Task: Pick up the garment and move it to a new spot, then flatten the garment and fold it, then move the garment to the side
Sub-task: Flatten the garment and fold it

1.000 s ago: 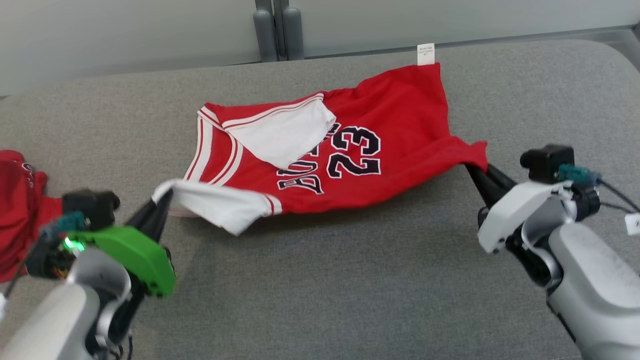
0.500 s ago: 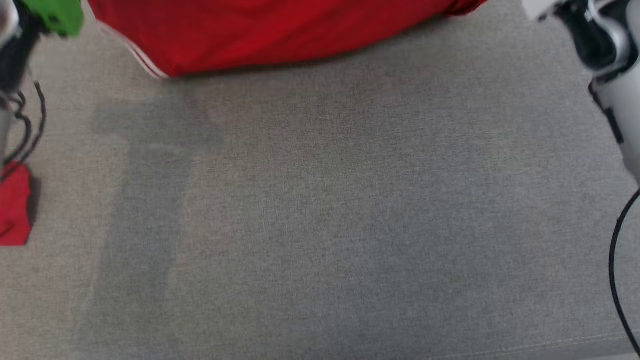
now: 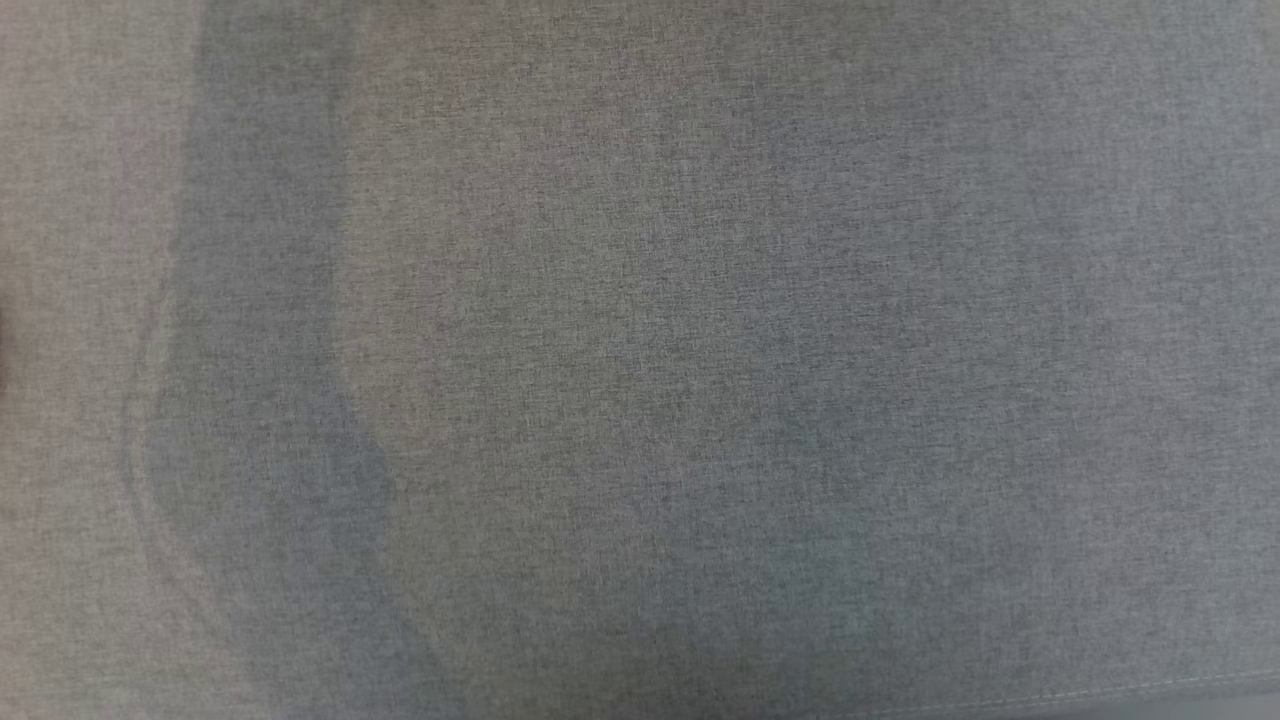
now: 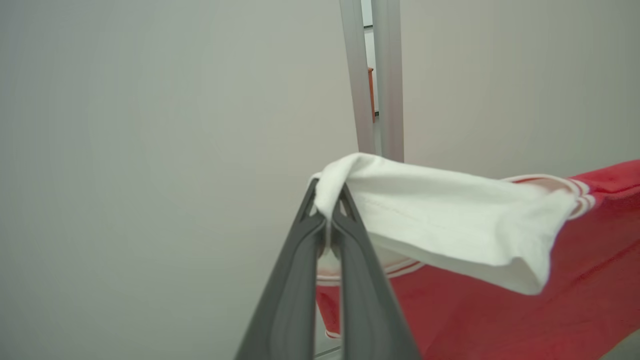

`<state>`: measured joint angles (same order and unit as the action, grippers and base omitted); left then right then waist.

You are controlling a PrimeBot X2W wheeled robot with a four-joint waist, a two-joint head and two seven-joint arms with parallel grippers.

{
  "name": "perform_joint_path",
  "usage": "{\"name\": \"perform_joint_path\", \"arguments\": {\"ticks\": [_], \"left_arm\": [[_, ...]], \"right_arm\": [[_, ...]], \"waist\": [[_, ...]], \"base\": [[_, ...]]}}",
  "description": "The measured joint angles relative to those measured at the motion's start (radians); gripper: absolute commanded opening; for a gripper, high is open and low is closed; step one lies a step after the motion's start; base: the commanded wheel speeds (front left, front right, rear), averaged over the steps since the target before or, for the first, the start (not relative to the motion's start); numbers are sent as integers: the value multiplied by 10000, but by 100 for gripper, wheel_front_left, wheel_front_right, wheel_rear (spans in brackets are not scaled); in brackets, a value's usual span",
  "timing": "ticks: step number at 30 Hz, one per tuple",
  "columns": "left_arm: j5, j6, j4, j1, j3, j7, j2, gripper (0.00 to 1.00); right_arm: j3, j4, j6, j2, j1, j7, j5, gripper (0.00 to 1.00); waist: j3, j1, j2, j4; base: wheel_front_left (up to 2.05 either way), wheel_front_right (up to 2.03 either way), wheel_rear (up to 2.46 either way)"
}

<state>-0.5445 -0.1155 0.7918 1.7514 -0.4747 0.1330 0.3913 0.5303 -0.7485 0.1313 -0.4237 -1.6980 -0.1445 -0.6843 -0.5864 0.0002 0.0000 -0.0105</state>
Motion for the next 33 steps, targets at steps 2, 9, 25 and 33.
{"name": "perform_joint_path", "arguments": {"ticks": [2,9,25,33], "left_arm": [[-13,-42,359,358,-81,-123,-82,0],[-249,-123,1394,548,-761,-332,-247,0],[-3762,-151,-1402,-4857,-4236,3553,2132,0],[-5774,4,-4395,-7600,-4987,6324,3873,0]], "right_arm": [[221,-263,0,4,-257,-52,-136,0],[1647,-581,0,40,-208,236,-1080,0],[7062,1971,4,-2320,3800,2600,-3557,0],[7499,4013,4,-3557,5905,4401,-4157,0]], "waist": [[-5,0,0,41],[365,0,0,41],[2689,-3,0,85],[4265,-4,0,-4]], "base": [[0,0,0],[0,0,0],[0,0,0],[0,0,0]]}}
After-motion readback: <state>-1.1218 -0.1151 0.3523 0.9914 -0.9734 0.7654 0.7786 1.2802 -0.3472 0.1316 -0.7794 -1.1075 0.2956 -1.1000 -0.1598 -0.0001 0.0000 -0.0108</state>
